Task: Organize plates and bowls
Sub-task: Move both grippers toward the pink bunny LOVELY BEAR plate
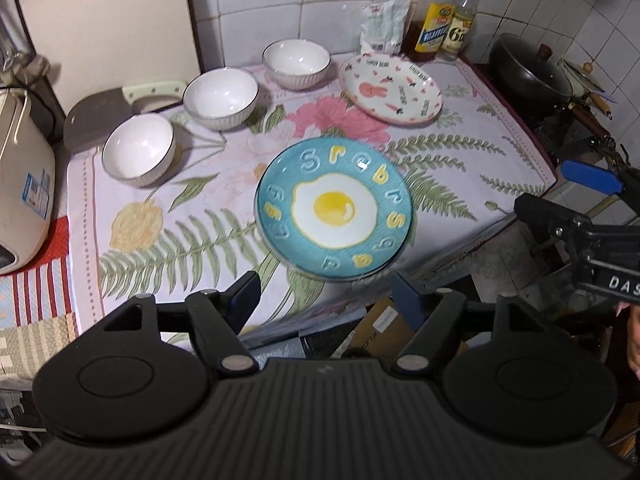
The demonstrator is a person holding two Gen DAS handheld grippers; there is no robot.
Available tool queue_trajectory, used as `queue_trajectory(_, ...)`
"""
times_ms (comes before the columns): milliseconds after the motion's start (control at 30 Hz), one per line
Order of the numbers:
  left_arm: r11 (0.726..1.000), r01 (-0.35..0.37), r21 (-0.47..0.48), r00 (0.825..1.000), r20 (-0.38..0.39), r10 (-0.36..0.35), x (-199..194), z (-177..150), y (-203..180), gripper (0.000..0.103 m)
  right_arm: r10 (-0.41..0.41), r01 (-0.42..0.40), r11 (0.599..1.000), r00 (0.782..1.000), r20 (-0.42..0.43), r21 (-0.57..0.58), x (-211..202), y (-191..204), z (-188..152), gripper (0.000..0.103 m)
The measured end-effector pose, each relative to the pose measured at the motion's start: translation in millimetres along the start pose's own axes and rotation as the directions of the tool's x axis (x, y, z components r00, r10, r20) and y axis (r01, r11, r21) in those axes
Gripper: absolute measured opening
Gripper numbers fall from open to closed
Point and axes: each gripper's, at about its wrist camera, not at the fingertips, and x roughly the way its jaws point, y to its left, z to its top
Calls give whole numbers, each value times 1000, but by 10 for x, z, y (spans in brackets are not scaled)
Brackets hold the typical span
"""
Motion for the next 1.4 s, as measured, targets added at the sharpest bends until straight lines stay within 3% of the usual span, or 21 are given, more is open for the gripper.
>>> queue_trajectory(200, 999, -16, -47, 999, 33, 18, 73, 147, -205, 73, 2, 3, 996, 999, 53, -91, -39, -183, 92, 85)
queue_trajectory(333, 993, -40, -110, 996, 76, 48, 142, 256, -286, 73, 52, -47, 997, 996, 75, -67, 17, -381, 123, 85)
queue_trajectory(467, 984, -31, -176, 994, 102, 49, 193, 387, -372, 73, 49, -39, 994, 994, 101, -105, 78, -536, 170, 85)
queue_trajectory(633, 980, -29, -197, 991, 122, 54, 275, 589, -528, 73, 127, -106, 984, 982, 143, -145, 165, -866, 231, 86)
queue_trajectory(1067, 958, -10, -286, 981, 183, 65, 673, 1001, -871, 72, 254, -243, 964, 961, 109, -104, 910, -1624, 510, 86)
queue_trajectory(1400, 939, -21, -343, 978, 190, 91, 1309, 1231, -986, 69, 226, -226, 974, 973, 48, 2, 1744, -2014, 509, 86)
